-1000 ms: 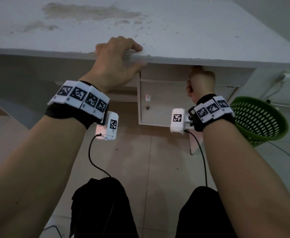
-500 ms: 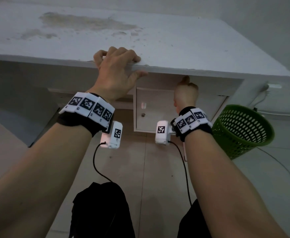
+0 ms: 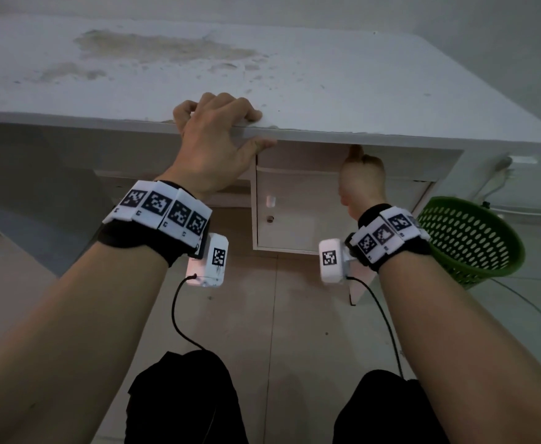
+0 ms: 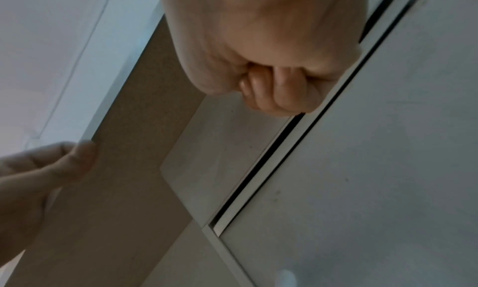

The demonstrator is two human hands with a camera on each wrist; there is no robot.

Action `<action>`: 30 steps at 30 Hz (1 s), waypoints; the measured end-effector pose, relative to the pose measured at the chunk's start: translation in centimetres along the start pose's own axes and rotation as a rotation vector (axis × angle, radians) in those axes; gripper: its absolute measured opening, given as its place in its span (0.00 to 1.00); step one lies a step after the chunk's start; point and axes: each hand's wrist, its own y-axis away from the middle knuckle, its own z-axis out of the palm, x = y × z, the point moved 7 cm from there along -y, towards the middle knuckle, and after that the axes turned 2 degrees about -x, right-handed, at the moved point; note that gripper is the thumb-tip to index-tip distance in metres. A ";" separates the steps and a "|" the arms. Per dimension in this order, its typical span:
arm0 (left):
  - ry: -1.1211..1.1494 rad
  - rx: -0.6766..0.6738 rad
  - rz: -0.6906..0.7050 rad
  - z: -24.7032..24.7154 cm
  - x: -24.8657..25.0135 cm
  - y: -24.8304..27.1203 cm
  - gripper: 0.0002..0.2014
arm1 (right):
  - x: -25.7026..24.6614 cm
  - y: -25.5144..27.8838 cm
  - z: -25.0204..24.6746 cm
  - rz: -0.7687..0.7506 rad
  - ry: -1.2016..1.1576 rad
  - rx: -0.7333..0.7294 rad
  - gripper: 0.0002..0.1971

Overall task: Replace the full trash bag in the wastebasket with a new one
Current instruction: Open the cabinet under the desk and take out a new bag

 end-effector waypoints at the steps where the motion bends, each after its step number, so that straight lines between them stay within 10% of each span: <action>1: 0.002 0.004 0.001 -0.1 0.0 0.1 0.25 | 0.4 -0.2 0.2 0.069 -0.095 -0.011 0.18; 16: -0.013 -0.005 0.004 -0.1 0.0 0.1 0.23 | 0.7 -0.7 -0.7 0.177 -0.237 -0.279 0.15; 30: -0.005 -0.019 -0.016 -0.2 -0.3 -0.3 0.23 | 1.1 -1.2 0.3 0.170 -0.039 -0.120 0.16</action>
